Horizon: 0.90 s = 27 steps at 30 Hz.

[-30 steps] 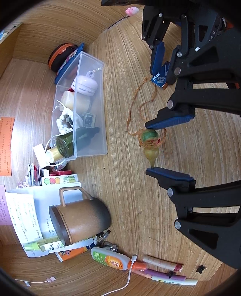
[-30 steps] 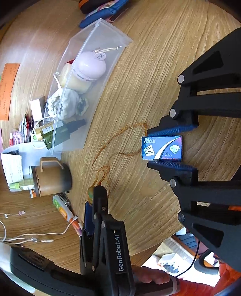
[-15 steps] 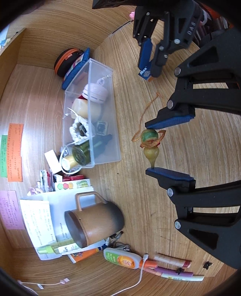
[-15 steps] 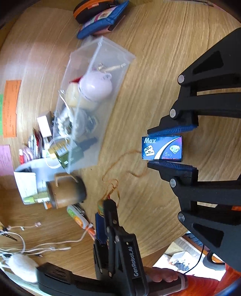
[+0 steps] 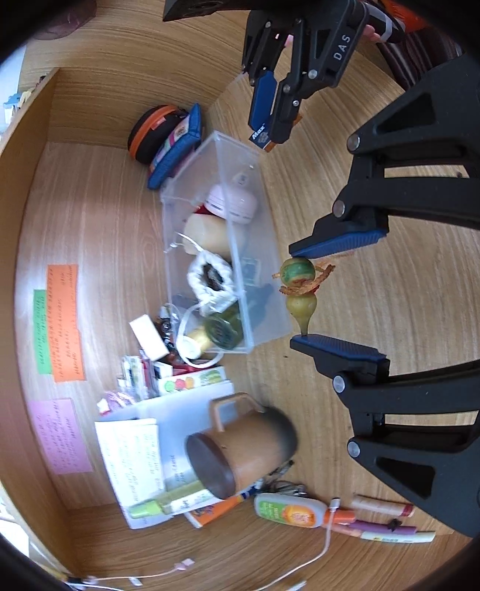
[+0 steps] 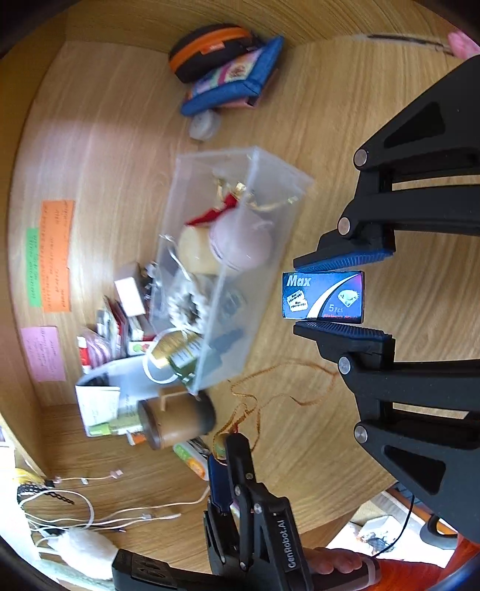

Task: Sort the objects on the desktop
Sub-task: 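Lift the ornament and card with both tools and carry them over the bin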

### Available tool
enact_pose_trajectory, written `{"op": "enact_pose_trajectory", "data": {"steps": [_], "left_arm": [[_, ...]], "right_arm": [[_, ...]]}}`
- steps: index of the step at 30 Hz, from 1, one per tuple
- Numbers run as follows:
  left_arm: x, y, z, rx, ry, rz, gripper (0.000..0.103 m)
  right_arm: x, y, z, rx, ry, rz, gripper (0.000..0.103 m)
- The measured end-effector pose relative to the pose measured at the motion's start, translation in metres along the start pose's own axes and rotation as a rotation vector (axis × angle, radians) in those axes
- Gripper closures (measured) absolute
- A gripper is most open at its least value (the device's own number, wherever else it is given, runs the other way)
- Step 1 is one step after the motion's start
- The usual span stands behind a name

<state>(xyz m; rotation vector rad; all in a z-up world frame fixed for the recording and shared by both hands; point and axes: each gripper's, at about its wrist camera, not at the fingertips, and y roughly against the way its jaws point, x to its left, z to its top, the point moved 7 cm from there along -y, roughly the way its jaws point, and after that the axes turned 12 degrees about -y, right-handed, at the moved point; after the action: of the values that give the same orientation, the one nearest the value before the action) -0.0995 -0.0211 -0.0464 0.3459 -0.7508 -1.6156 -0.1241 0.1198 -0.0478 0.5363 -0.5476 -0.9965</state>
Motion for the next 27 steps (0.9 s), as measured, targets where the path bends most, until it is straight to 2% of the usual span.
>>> {"op": "enact_pose_trajectory", "data": {"steps": [12,27], "left_arm": [[-0.004,0.017,0.048,-0.09,-0.03,0.023,0.061],[0.019,0.024,0.096,-0.166,0.003,0.045,0.061]], "right_arm": [[-0.016,0.018,0.041,-0.079,0.013,-0.022,0.078],[-0.023,0.024,0.089,-0.144,0.042,-0.036,0.078]]}}
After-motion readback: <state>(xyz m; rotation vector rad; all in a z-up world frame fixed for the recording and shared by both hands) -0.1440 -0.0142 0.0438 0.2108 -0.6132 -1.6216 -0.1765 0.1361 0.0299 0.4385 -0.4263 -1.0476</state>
